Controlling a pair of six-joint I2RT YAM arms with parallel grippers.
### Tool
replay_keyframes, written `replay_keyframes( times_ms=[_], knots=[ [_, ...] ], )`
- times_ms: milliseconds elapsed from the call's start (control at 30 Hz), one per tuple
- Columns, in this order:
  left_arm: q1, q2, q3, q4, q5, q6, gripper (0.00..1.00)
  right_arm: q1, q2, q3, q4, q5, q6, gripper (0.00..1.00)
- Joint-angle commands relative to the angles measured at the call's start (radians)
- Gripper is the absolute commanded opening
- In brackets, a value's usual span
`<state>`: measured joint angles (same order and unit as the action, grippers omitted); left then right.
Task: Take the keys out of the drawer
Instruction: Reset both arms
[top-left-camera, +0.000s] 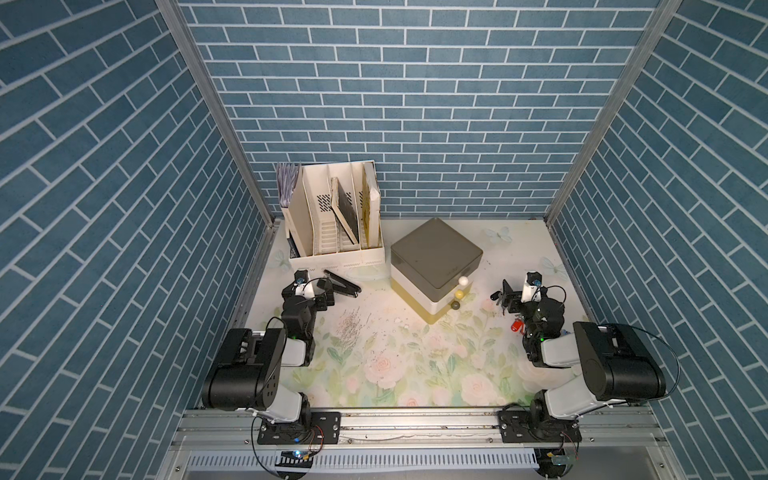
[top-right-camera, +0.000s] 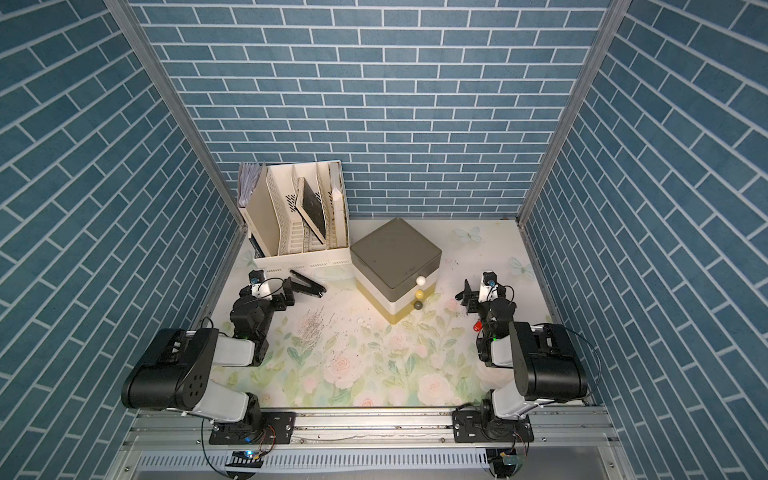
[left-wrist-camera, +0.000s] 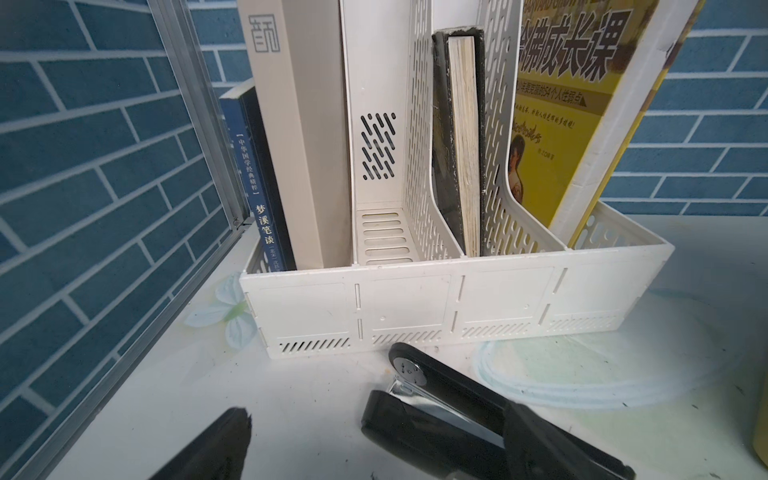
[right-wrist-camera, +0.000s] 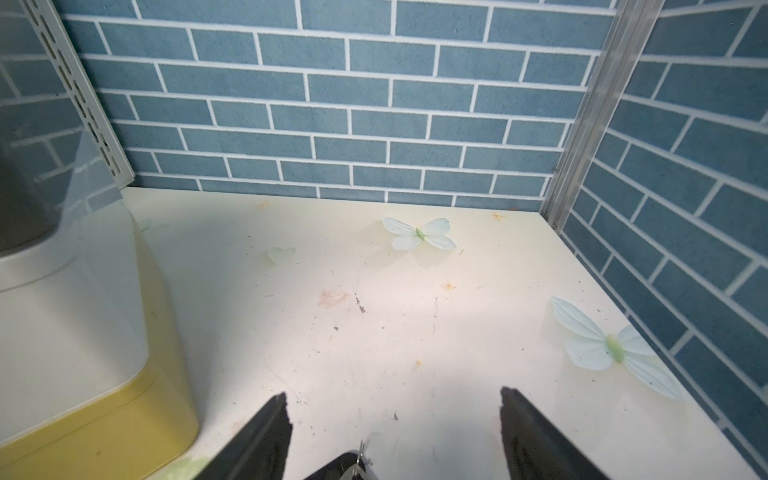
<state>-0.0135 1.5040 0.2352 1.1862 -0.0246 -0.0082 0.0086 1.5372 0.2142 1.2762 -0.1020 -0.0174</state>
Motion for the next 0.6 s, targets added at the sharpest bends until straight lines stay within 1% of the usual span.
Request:
replay_keyframes(
  times_ms=[0, 567],
  knots=[
    [-0.004, -0.001, 0.001, 0.028, -0.018, -0.002, 1.0, 0.006, -0.002, 0.01, 0.0, 0.021, -0.017, 1.0],
    [-0.014, 0.002, 0.007, 0.015, -0.033, 0.001, 1.0, 0.007, -0.002, 0.008, 0.006, 0.021, -0.018, 1.0]
  ],
)
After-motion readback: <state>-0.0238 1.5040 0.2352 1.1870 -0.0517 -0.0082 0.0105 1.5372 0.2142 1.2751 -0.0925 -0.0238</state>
